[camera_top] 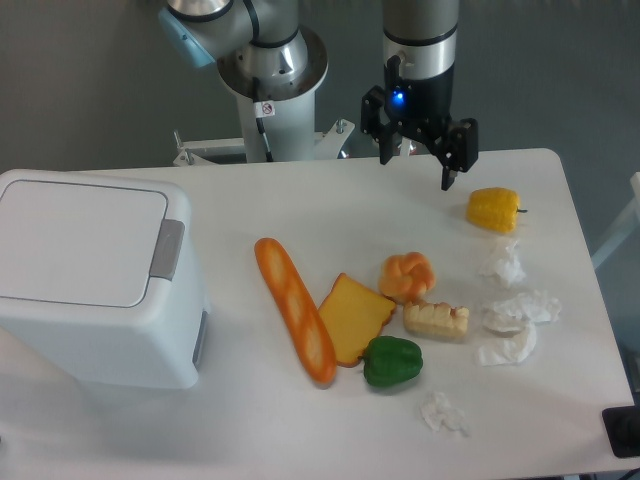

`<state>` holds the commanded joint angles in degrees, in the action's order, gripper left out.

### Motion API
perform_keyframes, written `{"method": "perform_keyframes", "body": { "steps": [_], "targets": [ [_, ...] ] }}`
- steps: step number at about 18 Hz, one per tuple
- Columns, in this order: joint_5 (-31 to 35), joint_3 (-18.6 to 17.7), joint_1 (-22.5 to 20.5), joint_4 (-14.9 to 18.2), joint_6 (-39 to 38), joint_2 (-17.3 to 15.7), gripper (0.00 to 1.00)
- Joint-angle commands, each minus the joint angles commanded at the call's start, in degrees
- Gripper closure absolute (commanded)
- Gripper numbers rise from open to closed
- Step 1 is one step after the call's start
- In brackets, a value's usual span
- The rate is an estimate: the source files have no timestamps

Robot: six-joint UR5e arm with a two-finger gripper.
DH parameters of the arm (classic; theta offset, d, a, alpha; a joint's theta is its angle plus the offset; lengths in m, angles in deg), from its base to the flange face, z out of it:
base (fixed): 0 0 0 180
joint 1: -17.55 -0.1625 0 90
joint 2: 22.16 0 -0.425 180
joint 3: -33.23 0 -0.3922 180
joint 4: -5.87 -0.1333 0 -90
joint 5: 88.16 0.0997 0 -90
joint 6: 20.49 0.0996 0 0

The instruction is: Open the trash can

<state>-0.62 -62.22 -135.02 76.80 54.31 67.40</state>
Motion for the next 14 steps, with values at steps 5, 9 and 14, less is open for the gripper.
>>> {"method": "perform_keyframes", "body": {
  "steps": [5, 9, 14],
  "targets": [
    [-1.32, 0.7, 0.18, 0.0, -1.49, 0.18, 0.0],
    [-3.07, 0.7, 0.18, 0.0, -2.28, 0.18, 0.0],
    [-4.04, 0.79, 0.18, 0.0, -4.74, 0.09, 0.0]
  ]
}}
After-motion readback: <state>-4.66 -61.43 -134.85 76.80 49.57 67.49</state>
